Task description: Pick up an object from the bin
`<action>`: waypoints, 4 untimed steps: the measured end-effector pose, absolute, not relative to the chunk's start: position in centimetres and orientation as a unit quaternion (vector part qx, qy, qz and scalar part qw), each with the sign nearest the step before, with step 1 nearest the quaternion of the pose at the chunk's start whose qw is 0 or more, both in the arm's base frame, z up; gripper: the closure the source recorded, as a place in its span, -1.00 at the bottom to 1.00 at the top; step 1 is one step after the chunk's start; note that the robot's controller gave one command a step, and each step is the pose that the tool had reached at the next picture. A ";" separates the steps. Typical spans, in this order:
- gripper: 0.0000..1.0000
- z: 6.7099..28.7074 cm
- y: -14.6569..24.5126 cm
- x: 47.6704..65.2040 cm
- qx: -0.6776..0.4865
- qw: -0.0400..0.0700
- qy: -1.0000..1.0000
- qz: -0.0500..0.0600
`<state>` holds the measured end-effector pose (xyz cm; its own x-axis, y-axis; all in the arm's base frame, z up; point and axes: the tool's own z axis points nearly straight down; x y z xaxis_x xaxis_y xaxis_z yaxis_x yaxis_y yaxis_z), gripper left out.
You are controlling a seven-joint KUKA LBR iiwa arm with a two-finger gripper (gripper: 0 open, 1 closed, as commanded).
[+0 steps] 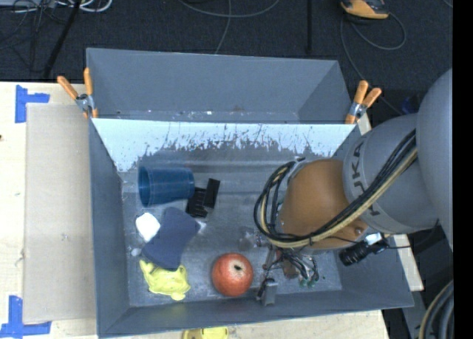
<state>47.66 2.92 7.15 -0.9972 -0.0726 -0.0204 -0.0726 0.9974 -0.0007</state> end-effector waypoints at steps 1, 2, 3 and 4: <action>-1.00 7.7 3.7 47.8 -0.089 0.006 0.996 0.000; 1.00 6.9 4.6 47.2 0.059 -0.001 0.998 0.000; -1.00 7.1 4.6 47.5 0.059 0.006 0.998 0.000; -1.00 7.1 4.6 47.5 0.059 0.006 0.998 0.000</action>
Offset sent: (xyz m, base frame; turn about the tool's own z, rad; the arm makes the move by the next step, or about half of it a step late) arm -0.0045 0.0162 -0.0015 0.1915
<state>47.53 4.56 7.10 -0.9931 0.1169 -0.0115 0.1169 0.9931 0.0015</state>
